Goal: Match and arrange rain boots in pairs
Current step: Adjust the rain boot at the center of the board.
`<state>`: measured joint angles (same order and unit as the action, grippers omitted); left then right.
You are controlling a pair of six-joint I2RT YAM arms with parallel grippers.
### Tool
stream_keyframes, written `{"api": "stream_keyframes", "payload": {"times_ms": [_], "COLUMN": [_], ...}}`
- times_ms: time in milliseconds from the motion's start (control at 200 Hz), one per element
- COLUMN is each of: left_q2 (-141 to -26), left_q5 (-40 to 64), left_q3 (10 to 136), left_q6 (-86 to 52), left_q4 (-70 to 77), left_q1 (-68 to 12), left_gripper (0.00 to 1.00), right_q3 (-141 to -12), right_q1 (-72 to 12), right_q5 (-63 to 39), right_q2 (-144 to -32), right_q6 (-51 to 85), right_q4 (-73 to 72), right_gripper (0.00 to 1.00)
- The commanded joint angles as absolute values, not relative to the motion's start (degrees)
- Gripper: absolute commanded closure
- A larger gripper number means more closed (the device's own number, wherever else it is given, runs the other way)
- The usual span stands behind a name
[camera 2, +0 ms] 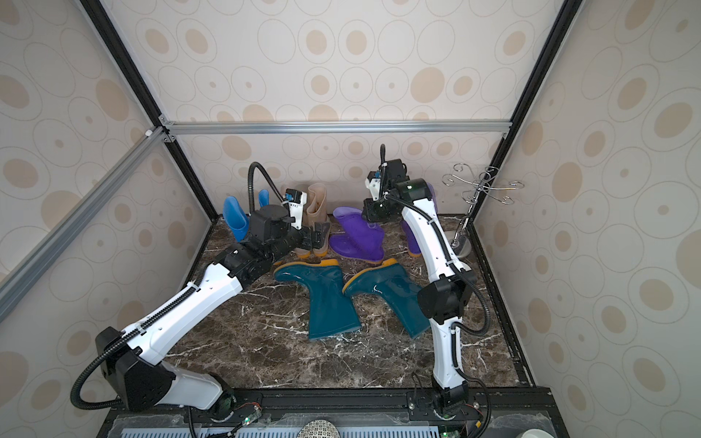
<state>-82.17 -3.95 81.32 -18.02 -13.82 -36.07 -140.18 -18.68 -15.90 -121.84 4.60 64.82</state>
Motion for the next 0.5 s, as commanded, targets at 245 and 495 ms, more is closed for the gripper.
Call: {"api": "stream_keyframes", "payload": {"times_ms": [245,495], "left_q2": [-84.5,-88.1], "left_q5": [-2.5,-1.9], "left_q3": [83.7,87.7], "left_q6": [-16.4,-16.2], "left_q4": [-14.7,-16.4], "left_q1": [-36.5,-36.6], "left_gripper": [0.11,0.11], "right_q3": [-132.8,-132.9], "right_q1": [-19.0,-19.0], "right_q5": [-4.9,-3.9], "right_q2": [-118.6,-120.5], "right_q6": [-17.6,-23.9], "right_q4": [61.5,59.9], "right_gripper": [0.31,0.25]}}
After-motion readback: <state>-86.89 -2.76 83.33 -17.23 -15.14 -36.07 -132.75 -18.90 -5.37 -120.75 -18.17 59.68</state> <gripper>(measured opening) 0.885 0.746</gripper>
